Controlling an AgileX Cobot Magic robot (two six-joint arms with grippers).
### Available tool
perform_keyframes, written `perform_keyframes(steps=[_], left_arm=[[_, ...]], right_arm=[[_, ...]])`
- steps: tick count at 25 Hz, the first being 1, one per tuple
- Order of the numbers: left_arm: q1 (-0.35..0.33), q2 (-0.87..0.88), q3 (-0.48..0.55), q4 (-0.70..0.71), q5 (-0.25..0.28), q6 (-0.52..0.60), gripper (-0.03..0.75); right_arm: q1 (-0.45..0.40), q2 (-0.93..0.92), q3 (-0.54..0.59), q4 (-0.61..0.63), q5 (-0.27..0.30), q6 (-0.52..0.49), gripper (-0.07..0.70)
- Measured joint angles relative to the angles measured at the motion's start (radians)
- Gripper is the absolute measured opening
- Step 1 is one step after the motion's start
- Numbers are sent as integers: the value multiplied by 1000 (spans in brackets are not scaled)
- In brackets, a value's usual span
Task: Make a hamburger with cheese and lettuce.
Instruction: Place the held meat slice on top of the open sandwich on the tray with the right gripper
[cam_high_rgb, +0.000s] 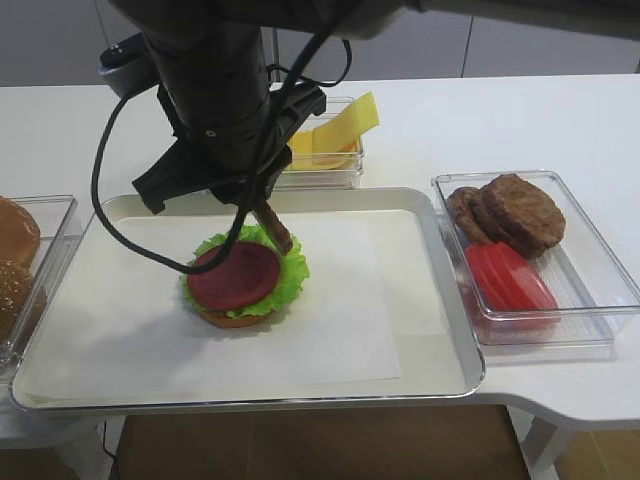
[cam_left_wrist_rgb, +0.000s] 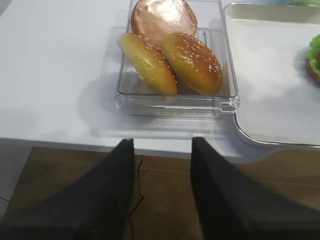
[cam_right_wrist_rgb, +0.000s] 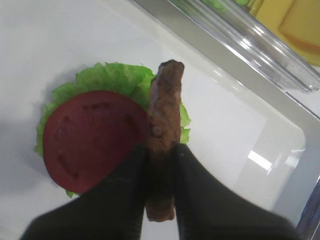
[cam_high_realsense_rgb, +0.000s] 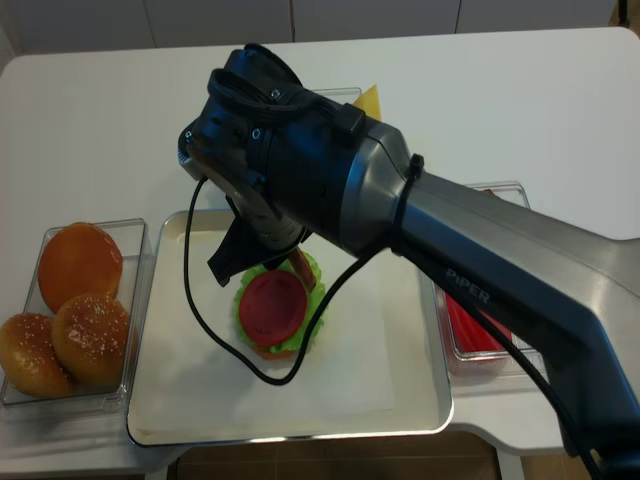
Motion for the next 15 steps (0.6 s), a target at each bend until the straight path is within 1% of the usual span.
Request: perform_keyframes(steps=[15], left_arm=[[0,0,0,0,0,0,285]], right_arm=[[0,0,0,19,0,-62,123]])
